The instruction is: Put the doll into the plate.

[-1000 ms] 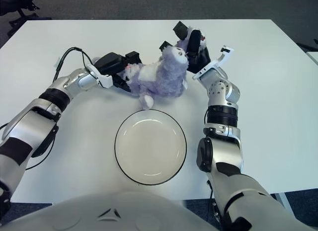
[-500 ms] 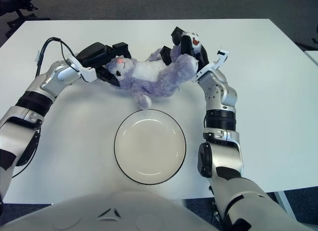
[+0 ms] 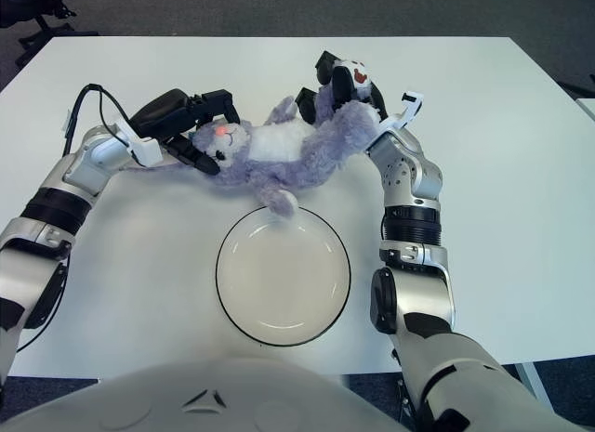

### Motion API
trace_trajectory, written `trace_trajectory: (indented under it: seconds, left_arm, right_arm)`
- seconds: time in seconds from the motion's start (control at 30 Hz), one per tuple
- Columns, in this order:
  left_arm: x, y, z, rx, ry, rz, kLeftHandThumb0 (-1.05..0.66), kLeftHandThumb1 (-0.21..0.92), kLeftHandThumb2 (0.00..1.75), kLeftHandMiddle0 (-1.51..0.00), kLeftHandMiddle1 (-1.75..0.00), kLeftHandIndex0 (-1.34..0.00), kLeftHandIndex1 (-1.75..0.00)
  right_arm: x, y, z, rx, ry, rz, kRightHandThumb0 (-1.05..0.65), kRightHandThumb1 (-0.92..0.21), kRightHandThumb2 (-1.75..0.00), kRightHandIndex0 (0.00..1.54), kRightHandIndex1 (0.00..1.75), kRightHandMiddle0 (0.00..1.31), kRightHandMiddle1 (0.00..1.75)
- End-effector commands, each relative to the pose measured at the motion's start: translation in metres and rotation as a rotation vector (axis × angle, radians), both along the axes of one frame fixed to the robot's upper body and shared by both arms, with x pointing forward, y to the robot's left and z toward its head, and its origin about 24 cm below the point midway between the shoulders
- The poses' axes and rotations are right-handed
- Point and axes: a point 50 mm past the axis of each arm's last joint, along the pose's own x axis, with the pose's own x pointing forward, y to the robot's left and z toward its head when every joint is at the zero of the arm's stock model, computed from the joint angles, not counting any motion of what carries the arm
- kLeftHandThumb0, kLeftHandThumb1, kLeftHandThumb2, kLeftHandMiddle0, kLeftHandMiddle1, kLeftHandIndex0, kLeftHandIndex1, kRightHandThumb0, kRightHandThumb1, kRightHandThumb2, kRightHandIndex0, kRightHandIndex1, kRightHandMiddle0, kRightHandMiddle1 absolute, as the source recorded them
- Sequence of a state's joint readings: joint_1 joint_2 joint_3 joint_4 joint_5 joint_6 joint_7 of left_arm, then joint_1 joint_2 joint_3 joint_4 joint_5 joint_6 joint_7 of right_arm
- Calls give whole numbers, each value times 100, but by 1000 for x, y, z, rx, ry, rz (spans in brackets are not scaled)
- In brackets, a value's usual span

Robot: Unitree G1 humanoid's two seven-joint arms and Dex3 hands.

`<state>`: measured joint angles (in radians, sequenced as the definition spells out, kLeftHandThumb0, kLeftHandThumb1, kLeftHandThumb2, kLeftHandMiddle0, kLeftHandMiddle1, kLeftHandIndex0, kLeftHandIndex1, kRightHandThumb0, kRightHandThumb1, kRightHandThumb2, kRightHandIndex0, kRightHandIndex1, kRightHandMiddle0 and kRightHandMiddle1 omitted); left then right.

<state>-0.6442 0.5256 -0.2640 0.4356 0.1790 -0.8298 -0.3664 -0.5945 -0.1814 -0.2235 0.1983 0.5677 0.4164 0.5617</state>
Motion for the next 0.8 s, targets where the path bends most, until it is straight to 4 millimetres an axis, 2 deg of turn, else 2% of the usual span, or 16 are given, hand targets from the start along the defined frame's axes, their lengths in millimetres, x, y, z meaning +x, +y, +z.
trace_trajectory:
  seconds: [0.0,0.17,0.3,0.37,0.5,0.63,0.77]
  left_arm:
    - [-7,11,6,-22,29,-8,-16,72,46,-97,-175,-78,-175]
    - [-12,14,8,-36,49,-25,-16,68,55,-98,-175,-79,-175]
    - [-16,15,9,-86,59,-59,-16,65,59,-99,-175,-81,-175]
    - [-16,15,9,-95,62,-65,-16,65,61,-100,-175,-82,-175]
    - [-18,15,8,-144,87,-98,-16,64,62,-101,-175,-82,-175]
    - [-19,15,9,-153,98,-106,-16,64,62,-101,-175,-83,-175]
    - [-23,15,10,-178,126,-130,-16,62,65,-102,-175,-84,-175]
  right_arm:
    - [-6,-6,-1,-57,-4,-41,-19,-83,-32,93,175,67,175]
    - [-10,-6,0,-114,-43,-75,-20,-82,-32,96,175,69,175]
    - [-20,-7,10,-307,-266,-214,-19,-81,-32,99,175,75,175]
    - [-22,-7,11,-332,-305,-234,-19,-81,-33,101,175,77,175]
    - [-34,-10,19,-461,-513,-335,-18,-76,-41,105,175,83,175]
    - [-38,-10,19,-485,-564,-353,-18,-74,-44,106,175,85,175]
    - [-49,-15,22,-613,-708,-406,-18,-73,-46,107,175,87,175]
